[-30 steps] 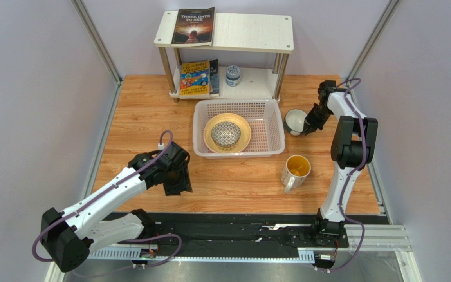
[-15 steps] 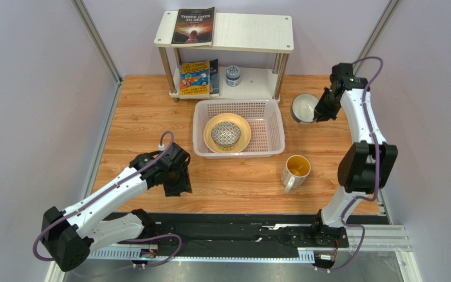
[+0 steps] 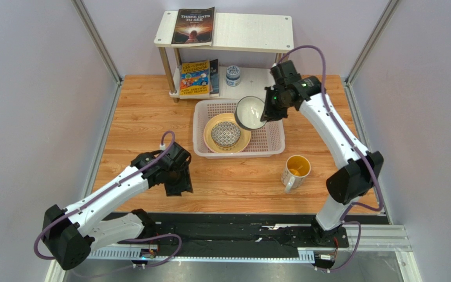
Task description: Place the mixed dishes into the plastic bin
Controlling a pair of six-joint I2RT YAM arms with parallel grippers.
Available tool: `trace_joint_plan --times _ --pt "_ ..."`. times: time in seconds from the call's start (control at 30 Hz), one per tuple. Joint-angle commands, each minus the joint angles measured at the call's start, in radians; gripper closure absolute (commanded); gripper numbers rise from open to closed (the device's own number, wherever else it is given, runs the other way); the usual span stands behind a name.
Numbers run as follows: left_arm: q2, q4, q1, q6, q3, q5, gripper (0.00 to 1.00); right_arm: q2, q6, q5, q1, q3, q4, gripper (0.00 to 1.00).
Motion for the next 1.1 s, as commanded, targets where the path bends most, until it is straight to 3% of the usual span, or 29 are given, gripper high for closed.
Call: trace_joint_plan --times 0.0,0.33,0.47,0.8,1.07 --pt "-0.017 -0.017 0.004 0.013 0.042 0.003 0.46 0.074 0.073 -0.042 0.034 0.025 0.115 1.00" --pt "-0.066 -0.025 0.003 -0.008 -0.002 0.000 0.47 0.393 0.032 0.016 0.132 0.281 0.037 1.00" --pt "-0.057 -0.020 0.004 -0.002 0.001 0.001 0.47 0.407 0.068 0.019 0.158 0.236 0.103 1.00" --pt "-0.045 -0.014 0.003 0.001 -0.001 0.003 0.47 0.447 0.075 0.019 0.166 0.176 0.083 1.00" --pt "-0.056 -0.014 0.003 -0.001 -0.002 -0.003 0.47 0.443 0.072 0.038 0.168 0.196 0.060 0.63"
